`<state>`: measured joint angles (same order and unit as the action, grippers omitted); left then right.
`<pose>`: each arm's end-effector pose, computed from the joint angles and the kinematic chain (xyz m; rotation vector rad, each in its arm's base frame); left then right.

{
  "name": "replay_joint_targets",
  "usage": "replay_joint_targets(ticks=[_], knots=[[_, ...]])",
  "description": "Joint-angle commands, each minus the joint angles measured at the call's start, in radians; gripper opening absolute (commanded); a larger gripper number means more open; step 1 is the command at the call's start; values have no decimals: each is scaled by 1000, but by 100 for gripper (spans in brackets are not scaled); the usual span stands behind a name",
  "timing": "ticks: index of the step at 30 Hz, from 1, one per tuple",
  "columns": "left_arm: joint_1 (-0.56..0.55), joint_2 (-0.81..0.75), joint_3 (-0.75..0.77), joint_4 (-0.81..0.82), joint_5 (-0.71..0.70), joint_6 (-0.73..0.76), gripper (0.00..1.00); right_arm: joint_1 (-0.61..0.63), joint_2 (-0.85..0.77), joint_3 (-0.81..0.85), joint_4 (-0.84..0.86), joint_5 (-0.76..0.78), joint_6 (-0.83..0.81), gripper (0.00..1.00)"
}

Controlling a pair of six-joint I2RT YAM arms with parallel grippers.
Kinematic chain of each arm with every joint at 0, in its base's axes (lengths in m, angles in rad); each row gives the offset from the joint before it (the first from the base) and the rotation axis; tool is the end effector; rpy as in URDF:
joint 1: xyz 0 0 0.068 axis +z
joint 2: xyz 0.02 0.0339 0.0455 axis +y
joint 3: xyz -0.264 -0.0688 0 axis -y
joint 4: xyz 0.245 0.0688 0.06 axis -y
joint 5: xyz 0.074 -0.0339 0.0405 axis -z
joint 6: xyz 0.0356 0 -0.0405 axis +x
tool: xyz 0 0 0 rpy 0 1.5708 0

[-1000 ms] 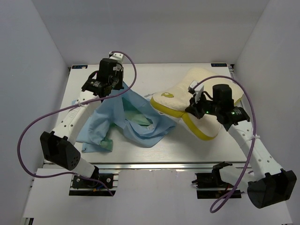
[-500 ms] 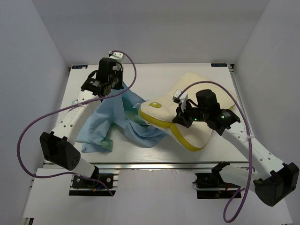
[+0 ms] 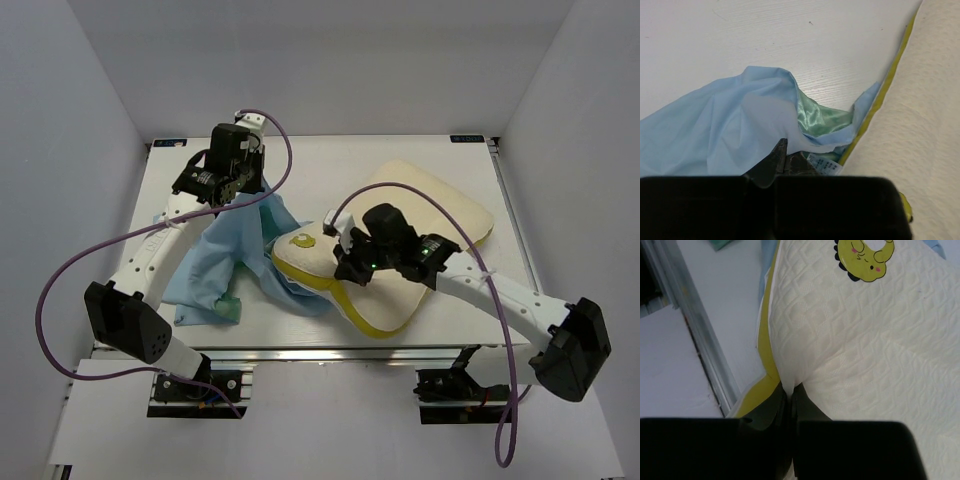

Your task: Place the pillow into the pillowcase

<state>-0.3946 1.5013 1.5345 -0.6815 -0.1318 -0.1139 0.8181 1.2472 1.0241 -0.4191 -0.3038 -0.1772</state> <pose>0.3080 -0.1232 0.3790 0.2379 2.2031 -0.1354 0.1800 0.2078 0.3034 -1.2309 1.9028 0.6847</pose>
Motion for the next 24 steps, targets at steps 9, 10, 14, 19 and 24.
replay_joint_targets(ticks=[9, 10, 14, 19, 24], knots=[[5, -173, -112, -4, 221, -30, 0, 56, 251, 226, 387, 431, 120, 0], [5, -182, -137, 0, 233, -35, 0, 56, 276, 279, 379, 434, 136, 0], [5, -207, -171, 10, 297, -59, 0, 56, 400, 387, 371, 390, 203, 0], [3, -228, -197, 31, 357, -87, 0, 52, 517, 508, 375, 414, 274, 0], [3, -223, -195, 25, 420, -101, 0, 17, 627, 649, 387, 442, 363, 0]])
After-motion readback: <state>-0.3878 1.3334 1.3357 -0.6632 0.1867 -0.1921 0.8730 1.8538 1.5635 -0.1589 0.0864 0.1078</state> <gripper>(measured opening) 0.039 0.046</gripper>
